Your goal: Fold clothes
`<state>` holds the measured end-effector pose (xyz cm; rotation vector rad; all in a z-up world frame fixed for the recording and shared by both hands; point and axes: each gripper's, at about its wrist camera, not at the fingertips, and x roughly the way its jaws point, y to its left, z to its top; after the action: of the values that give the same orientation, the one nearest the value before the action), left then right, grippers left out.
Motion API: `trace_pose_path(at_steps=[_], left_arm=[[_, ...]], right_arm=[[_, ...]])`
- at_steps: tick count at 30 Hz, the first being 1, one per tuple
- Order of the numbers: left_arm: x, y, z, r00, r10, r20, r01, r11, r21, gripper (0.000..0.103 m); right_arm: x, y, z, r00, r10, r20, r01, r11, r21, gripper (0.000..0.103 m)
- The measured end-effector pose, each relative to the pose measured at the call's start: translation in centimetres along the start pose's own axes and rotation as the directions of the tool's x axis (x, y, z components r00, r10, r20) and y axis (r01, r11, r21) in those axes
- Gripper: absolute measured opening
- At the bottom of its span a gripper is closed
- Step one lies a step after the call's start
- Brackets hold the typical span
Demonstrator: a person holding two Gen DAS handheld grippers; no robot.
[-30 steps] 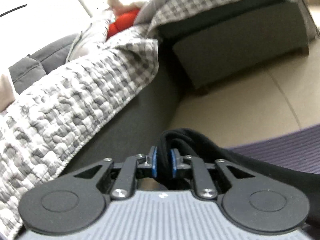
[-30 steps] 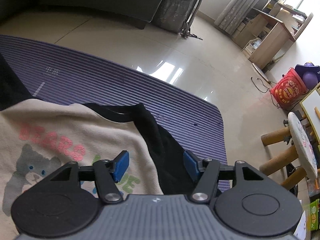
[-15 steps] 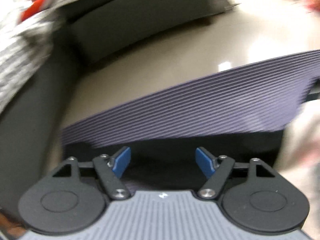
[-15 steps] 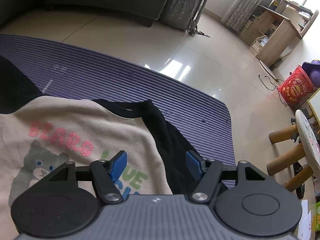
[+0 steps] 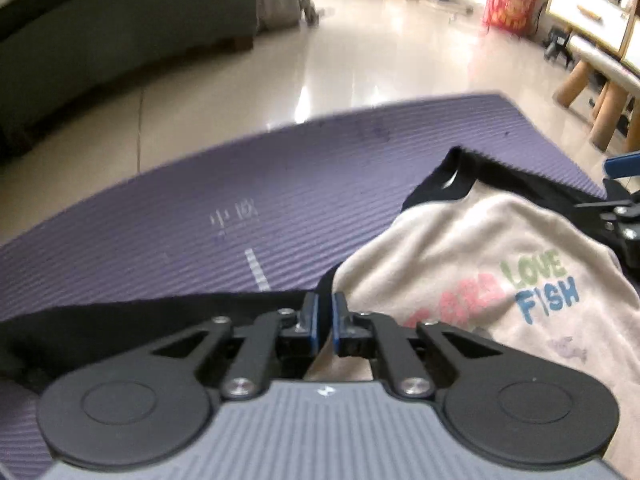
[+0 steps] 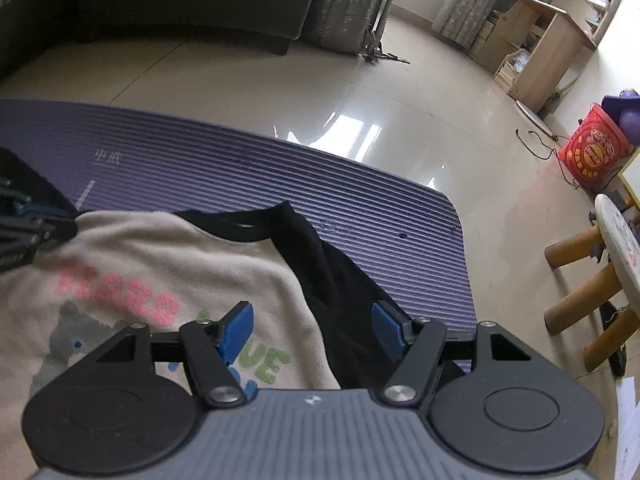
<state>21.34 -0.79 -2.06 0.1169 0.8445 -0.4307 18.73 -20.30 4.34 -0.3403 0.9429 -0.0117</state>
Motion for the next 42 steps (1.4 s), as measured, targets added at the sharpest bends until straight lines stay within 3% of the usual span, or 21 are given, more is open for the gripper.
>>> trace_pose_path(at_steps=[3, 6, 9, 14, 18, 22, 23, 24, 25, 26, 28, 31, 35, 36, 39, 42], left_arm=[[-1.1, -0.5, -1.6, 0.998, -0.034, 0.044, 0.033, 0.999, 0.035, 0.004], [-1.8, -1.9, -3.6, 0.995, -0.092, 0.041, 0.089, 0.993, 0.079, 0.004], [-1.4, -2.4, -4.7, 0.993, -0.111, 0.030, 0.109, 0.992, 0.071, 0.004], [-1.7, -2.7, -5.7, 0.990, -0.133, 0.049, 0.133, 0.991, 0.013, 0.004], [-2.2, -3.1, -6.4, 0.989, -0.130, 0.068, 0.130, 0.991, 0.010, 0.005], [-2.5, -3.5, -6.9, 0.988, -0.129, 0.082, 0.128, 0.992, 0.021, 0.005], [-2.6, -3.5, -6.9, 0.988, -0.132, 0.080, 0.131, 0.991, 0.022, 0.006], [-2.7, -3.3, -6.9, 0.988, -0.138, 0.076, 0.136, 0.990, 0.025, 0.007], [-2.9, -3.0, -6.8, 0.987, -0.143, 0.070, 0.141, 0.989, 0.031, 0.013], [-3.2, -2.8, -6.7, 0.987, -0.146, 0.067, 0.144, 0.989, 0.036, 0.014], [-4.0, -1.6, -6.2, 0.987, -0.153, 0.052, 0.150, 0.987, 0.058, 0.035], [-5.1, 0.7, -5.0, 0.989, -0.126, 0.074, 0.119, 0.989, 0.092, 0.058], [-5.3, 3.8, -2.8, 0.991, -0.088, 0.105, 0.077, 0.992, 0.103, 0.071], [-5.0, 4.7, -2.1, 0.990, -0.098, 0.097, 0.088, 0.990, 0.107, 0.078], [-2.9, 6.4, -0.3, 0.986, -0.164, 0.006, 0.162, 0.980, 0.114, 0.089], [-0.4, 7.1, 0.2, 0.967, -0.236, -0.098, 0.244, 0.966, 0.081, 0.090]], right_arm=[[-0.1, -0.1, 0.7, 1.000, 0.029, 0.010, -0.029, 0.998, 0.047, 0.066], [0.0, -0.1, 1.5, 0.996, 0.090, 0.017, -0.091, 0.988, 0.121, 0.066], [0.2, 0.3, 2.3, 0.984, 0.174, 0.040, -0.178, 0.966, 0.189, 0.066], [1.3, 2.7, 3.8, 0.958, 0.284, 0.039, -0.286, 0.936, 0.205, 0.054], [2.9, 5.9, 4.9, 0.956, 0.292, -0.009, -0.288, 0.948, 0.138, 0.054], [5.5, 8.2, 4.7, 0.972, 0.204, -0.118, -0.193, 0.976, 0.099, 0.052], [6.0, 8.5, 4.3, 0.971, 0.190, -0.143, -0.178, 0.980, 0.088, 0.048], [6.3, 8.5, 3.8, 0.966, 0.216, -0.145, -0.203, 0.974, 0.099, 0.028], [6.3, 8.3, 3.5, 0.962, 0.235, -0.142, -0.220, 0.969, 0.112, 0.018], [6.2, 7.8, 3.3, 0.953, 0.271, -0.136, -0.252, 0.957, 0.141, 0.017], [5.8, 6.8, 2.9, 0.948, 0.298, -0.108, -0.277, 0.945, 0.173, 0.013], [5.3, 5.0, 1.7, 0.938, 0.342, -0.049, -0.322, 0.917, 0.238, 0.012], [4.2, 4.0, -0.5, 0.928, 0.372, 0.033, -0.369, 0.896, 0.247, 0.012], [3.9, 3.8, -1.1, 0.922, 0.382, 0.060, -0.385, 0.889, 0.248, 0.012], [3.6, 3.1, -2.6, 0.916, 0.390, 0.095, -0.400, 0.866, 0.301, 0.012], [4.2, 2.2, -5.0, 0.914, 0.400, 0.064, -0.394, 0.839, 0.376, 0.013]])
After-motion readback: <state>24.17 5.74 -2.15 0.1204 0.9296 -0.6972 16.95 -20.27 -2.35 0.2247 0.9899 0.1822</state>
